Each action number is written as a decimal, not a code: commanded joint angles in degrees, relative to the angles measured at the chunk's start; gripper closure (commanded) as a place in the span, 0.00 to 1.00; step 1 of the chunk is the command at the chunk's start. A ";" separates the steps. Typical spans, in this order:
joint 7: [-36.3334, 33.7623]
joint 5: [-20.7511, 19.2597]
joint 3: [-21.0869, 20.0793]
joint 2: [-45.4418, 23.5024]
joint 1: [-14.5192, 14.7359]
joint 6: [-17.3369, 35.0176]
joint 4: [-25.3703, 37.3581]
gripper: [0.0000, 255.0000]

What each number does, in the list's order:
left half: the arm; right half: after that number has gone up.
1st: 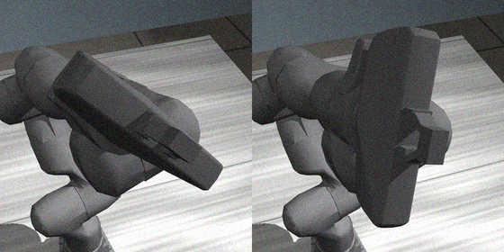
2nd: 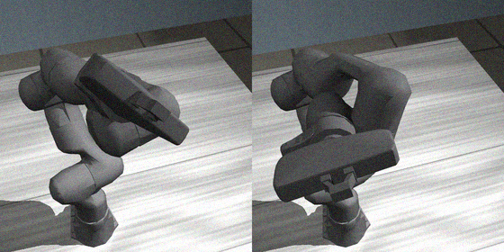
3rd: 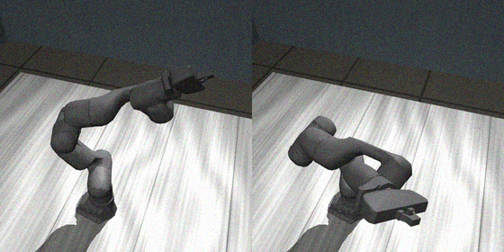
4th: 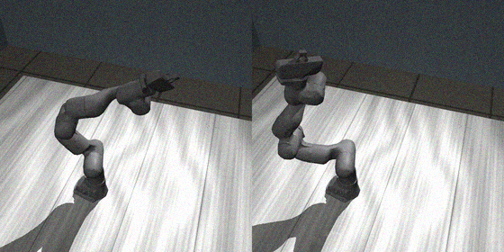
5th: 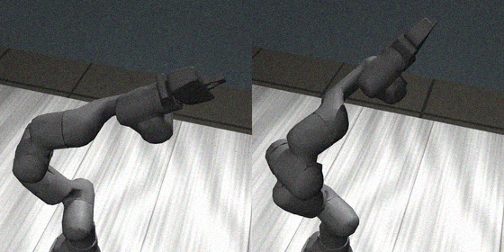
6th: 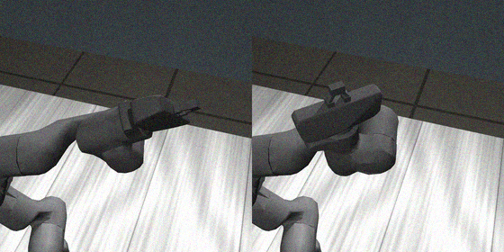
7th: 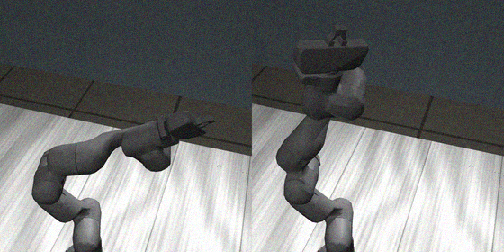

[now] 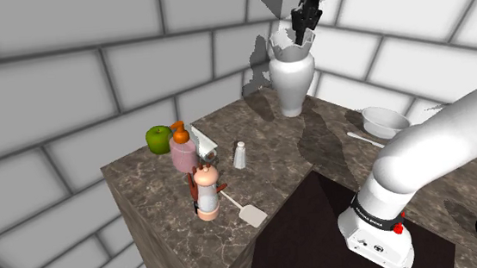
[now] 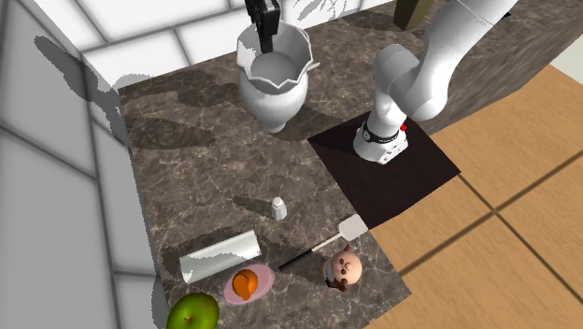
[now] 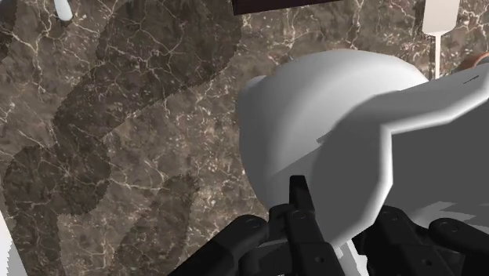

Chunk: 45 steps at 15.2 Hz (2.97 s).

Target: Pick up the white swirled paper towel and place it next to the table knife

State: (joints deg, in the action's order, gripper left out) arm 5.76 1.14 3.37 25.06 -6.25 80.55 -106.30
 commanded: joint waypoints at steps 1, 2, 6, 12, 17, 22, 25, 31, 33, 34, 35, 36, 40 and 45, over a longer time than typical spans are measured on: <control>2.74 -0.93 1.94 1.05 -0.81 -0.73 -0.28 1.00; 4.14 -1.44 2.96 1.39 -1.22 -0.89 -0.47 1.00; 9.82 -3.53 7.16 2.15 -2.83 -1.47 -0.62 1.00; 18.62 -6.52 13.76 1.41 -5.05 -2.04 1.02 1.00; 26.30 -8.40 19.69 -1.01 -6.60 -2.25 4.11 1.00; 31.72 -9.18 23.99 -3.31 -7.58 -1.52 6.01 1.00; 31.40 -9.56 23.92 -2.25 -7.78 0.79 2.70 1.00; 30.91 -10.24 23.97 -0.54 -8.17 5.34 -3.46 1.00; 30.78 -10.45 24.03 -0.09 -8.29 6.84 -5.39 1.00; 30.72 -10.55 24.08 0.12 -8.36 7.59 -6.33 1.00; 30.66 -10.65 24.12 0.32 -8.42 8.34 -7.27 1.00; 30.61 -10.75 24.18 0.50 -8.48 9.08 -8.18 1.00; 30.44 -11.13 24.44 1.09 -8.71 12.08 -11.73 1.00; 30.31 -11.57 24.88 1.53 -8.98 15.83 -15.90 1.00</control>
State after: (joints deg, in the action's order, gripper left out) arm 36.06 -10.35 28.14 26.53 -15.18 95.52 -121.40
